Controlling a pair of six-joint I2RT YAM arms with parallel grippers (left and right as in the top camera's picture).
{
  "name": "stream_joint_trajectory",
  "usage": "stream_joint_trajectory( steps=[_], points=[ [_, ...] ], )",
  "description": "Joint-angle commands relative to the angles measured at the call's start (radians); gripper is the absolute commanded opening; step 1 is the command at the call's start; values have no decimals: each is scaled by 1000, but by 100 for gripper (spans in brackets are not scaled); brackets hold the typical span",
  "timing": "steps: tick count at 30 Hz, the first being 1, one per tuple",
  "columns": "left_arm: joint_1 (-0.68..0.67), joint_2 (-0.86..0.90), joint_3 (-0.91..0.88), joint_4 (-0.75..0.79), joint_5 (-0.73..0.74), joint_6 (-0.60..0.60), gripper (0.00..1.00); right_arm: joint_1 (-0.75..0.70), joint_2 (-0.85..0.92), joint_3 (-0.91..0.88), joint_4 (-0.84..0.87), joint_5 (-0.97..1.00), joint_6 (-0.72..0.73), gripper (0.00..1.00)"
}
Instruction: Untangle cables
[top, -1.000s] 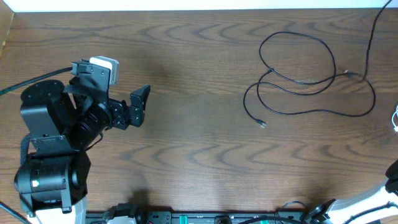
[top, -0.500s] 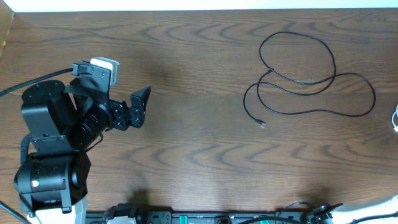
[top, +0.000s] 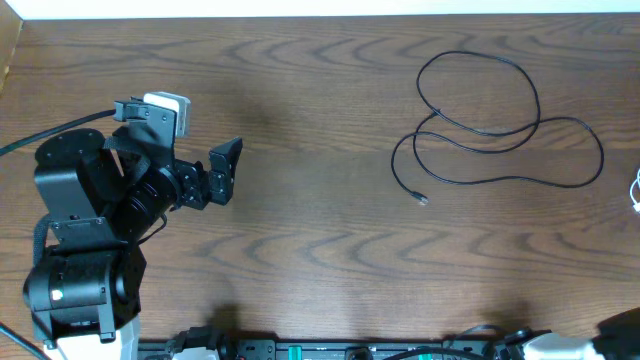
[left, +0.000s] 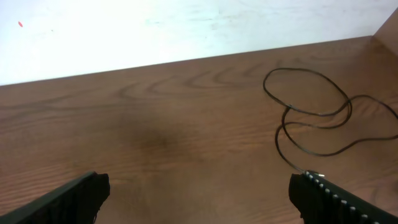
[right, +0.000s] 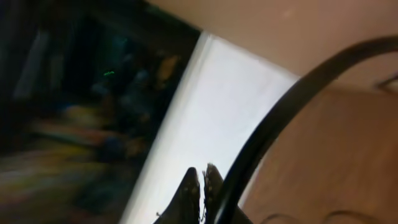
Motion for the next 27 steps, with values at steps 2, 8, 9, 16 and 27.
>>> stream_joint_trajectory(
  steps=[2, 8, 9, 16, 27],
  points=[
    [-4, 0, 6, 1, 5, -10, 98, 111, 2, 8, -131, 494, -254, 2],
    [-4, 0, 6, 1, 5, -10, 98, 293, 39, 7, -226, 945, -245, 2],
    [-4, 0, 6, 1, 5, -10, 98, 315, 44, 7, -230, 980, -241, 2],
    [-4, 0, 6, 0, 5, -10, 98, 376, 90, 7, -198, 1155, -167, 2],
    [-4, 0, 6, -38, 4, -10, 98, 330, 261, 7, -126, 1153, -117, 56]
  ],
)
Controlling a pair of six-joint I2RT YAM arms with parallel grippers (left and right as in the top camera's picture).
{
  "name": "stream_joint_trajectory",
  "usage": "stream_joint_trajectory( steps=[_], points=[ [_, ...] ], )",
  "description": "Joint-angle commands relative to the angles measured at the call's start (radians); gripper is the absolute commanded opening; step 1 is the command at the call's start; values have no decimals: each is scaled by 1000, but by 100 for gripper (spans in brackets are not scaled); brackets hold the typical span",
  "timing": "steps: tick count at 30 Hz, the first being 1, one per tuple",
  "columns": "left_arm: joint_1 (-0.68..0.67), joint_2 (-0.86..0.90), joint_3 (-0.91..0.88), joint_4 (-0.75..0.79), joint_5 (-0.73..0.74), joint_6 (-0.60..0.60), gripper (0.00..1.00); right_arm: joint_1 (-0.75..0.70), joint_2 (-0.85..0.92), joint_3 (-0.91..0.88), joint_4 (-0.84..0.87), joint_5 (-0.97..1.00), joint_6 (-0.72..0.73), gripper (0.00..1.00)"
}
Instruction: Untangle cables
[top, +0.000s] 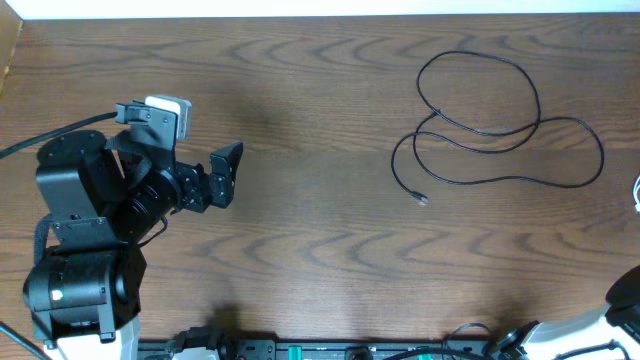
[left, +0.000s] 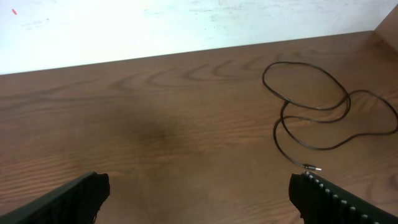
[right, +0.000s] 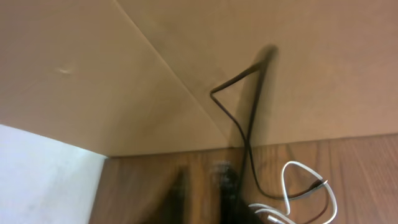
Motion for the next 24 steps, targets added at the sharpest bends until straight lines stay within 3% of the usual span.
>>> stream_joint_trajectory(
  steps=[1, 2, 3, 10, 16, 19, 24],
  points=[
    [-4, 0, 6, -7, 4, -9, 98, -27, 64, 5, -21, -41, 15, 76],
    [-4, 0, 6, -6, 4, -9, 98, -32, 74, 5, -31, -53, 15, 98],
    [-4, 0, 6, -6, 4, -9, 98, -39, 85, 5, -39, -72, 15, 99],
    [-4, 0, 6, -6, 4, -9, 98, -81, 112, 5, -38, -341, 11, 99],
    [-4, 0, 6, -6, 4, -9, 98, -65, 112, 5, -130, -420, 11, 99],
    [-4, 0, 6, -7, 4, -9, 98, -31, 112, 5, -177, -592, -104, 99],
    [-4, 0, 6, -10, 3, -9, 98, 56, 112, 5, -278, -776, -465, 99]
  ],
)
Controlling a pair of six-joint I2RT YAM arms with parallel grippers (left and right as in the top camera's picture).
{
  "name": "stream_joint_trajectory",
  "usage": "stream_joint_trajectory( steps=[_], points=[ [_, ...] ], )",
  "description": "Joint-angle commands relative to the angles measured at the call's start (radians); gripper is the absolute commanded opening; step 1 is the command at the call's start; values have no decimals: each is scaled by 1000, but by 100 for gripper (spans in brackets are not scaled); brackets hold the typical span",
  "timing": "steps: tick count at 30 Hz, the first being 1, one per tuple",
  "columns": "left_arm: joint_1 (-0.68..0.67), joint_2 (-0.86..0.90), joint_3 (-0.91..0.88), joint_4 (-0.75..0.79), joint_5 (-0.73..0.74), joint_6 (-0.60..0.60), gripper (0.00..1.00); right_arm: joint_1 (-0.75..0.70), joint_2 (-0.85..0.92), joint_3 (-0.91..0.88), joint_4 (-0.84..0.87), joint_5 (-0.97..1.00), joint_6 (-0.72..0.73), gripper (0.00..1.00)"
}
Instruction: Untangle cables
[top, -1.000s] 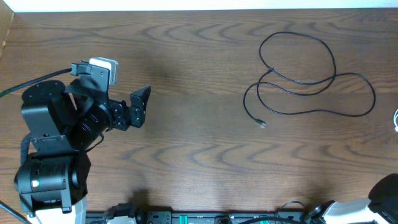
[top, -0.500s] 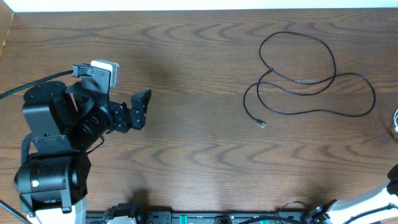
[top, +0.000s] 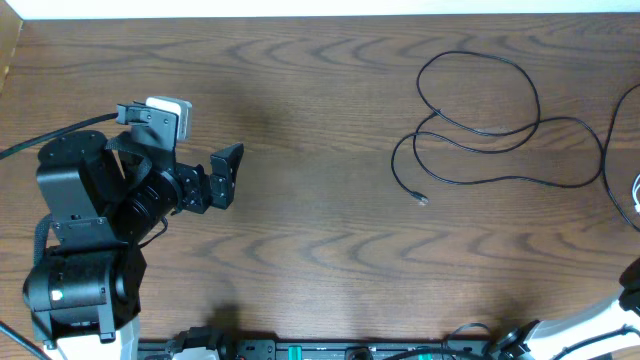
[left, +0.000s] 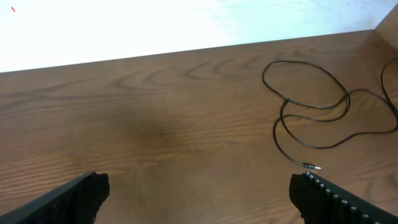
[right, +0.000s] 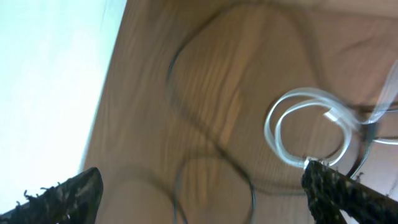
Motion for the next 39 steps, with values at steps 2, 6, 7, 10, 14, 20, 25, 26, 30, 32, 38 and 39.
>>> stream_joint_trajectory(
  steps=[2, 6, 7, 10, 14, 20, 25, 26, 30, 32, 38, 39],
  points=[
    [-4, 0, 5, -3, 3, -9, 98, 103, -6, 5, -105, -143, -398, 99],
    [-4, 0, 5, -15, 0, -9, 98, 191, -2, -36, -164, -141, -507, 99],
    [-4, 0, 5, -22, 0, -9, 98, 227, 0, -65, -174, -140, -531, 99],
    [-4, 0, 5, -45, -3, 8, 98, 303, 0, -161, -158, -113, -532, 99],
    [-4, 0, 5, -50, -87, 10, 98, 391, 0, -343, -29, -23, -335, 99],
    [-4, 0, 5, -65, -85, 9, 98, 479, 0, -587, 180, -158, -109, 99],
    [-4, 0, 5, -76, -82, -1, 98, 570, 0, -685, 249, -156, -36, 99],
    [-4, 0, 5, -79, -74, -1, 98, 587, 0, -697, 253, -156, -11, 99],
    [-4, 3, 5, -147, -23, 61, 98, 683, 0, -743, 317, -156, -47, 99],
    [-4, 7, 5, -174, -26, 90, 98, 741, 0, -756, 349, -143, -216, 99],
    [-4, 8, 5, -186, -21, 89, 98, 918, 0, -760, 259, 228, -739, 99],
    [-4, 8, 5, -186, -21, 89, 98, 940, 0, -760, 246, 294, -798, 99]
  ],
)
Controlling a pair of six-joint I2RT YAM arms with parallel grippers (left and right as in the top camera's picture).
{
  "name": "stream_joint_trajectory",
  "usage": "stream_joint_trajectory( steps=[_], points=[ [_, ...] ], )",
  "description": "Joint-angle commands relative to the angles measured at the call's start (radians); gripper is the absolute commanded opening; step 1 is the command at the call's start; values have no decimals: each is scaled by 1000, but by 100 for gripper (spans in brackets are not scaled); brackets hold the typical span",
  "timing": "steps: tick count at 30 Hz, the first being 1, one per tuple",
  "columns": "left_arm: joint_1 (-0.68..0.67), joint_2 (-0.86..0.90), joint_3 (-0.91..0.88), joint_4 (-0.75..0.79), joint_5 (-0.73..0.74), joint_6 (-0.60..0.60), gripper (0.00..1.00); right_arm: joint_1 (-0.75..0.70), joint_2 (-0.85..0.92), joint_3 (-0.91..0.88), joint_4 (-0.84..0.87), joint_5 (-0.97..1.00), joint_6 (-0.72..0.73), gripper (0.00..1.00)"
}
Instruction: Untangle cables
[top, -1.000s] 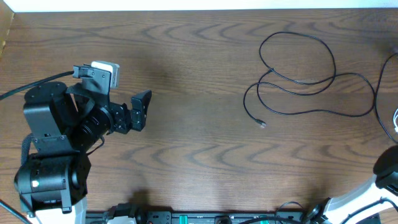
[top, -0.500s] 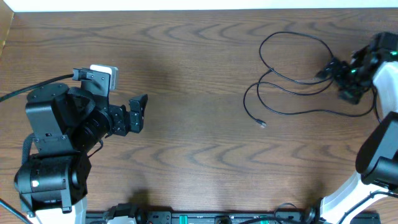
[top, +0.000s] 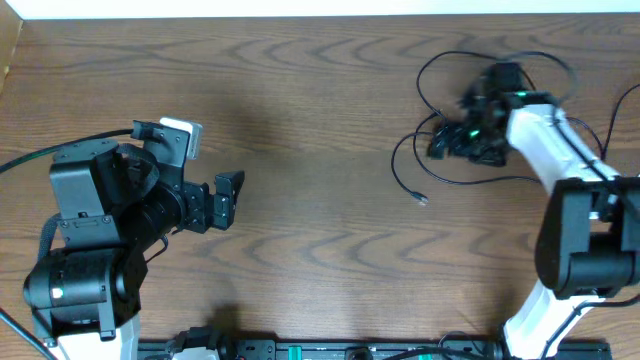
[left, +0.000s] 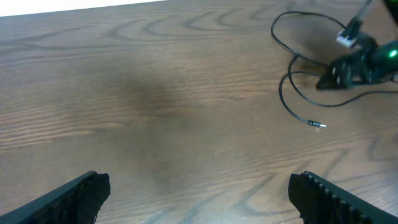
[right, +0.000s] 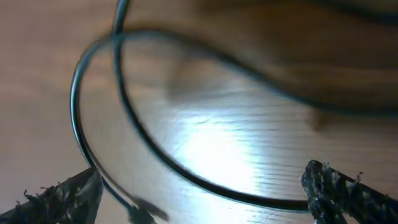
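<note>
A thin black cable (top: 437, 64) lies in loops on the wooden table at the far right, its plug end (top: 421, 201) pointing toward the middle. My right gripper (top: 445, 145) hangs low over the loops' left side, open. Its wrist view shows blurred cable strands (right: 186, 177) on the wood between the fingers (right: 345, 193), with nothing gripped. My left gripper (top: 225, 195) is open at the left, far from the cable. Its wrist view shows the cable (left: 287, 93), the plug (left: 318, 125) and the right gripper (left: 348, 68) in the distance.
The right arm (top: 575, 160) crosses part of the cable loops. Another dark cable curve (top: 626, 100) shows at the table's right edge. A pale wall edge (top: 300, 8) runs along the far side. The left arm's base (top: 75, 290) fills the near left.
My right arm was barely in view at the near right corner and now reaches over the black cable, gripper open just above it. The left gripper has shifted slightly and looks further down at the table.
The left gripper stayed open at the left throughout. The right gripper was shut off the table's near right corner, then faced the right edge near a white cable, then was open there, and now hovers open over the black cable's loops.
</note>
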Motion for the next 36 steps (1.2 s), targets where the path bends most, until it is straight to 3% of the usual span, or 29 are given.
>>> stream_joint_trajectory(
  steps=[1, 3, 7, 17, 25, 27, 31, 36],
  points=[
    [-4, 3, 6, -6, 19, 24, 98, 85, -4, -7, -43, 349, -391, 99],
    [-4, 3, 5, -10, 19, 24, 98, 123, -4, -7, -39, 467, -496, 99],
    [-4, 3, 6, -15, 19, 24, 98, 146, -4, -7, 3, 509, -677, 99],
    [-4, 3, 5, -44, 19, 24, 98, 81, 47, -7, 177, 410, -677, 97],
    [-4, 3, 6, -74, 19, 24, 98, 67, 262, -7, 216, 378, -628, 95],
    [-4, 3, 6, -77, 19, 23, 98, 65, 276, -7, 248, 374, -565, 99],
    [-4, 3, 5, -77, 20, 8, 98, 53, 283, -7, 338, 351, -230, 99],
    [-4, 3, 5, -77, 50, -14, 98, 52, 283, -7, 349, 283, -42, 94]
  ],
)
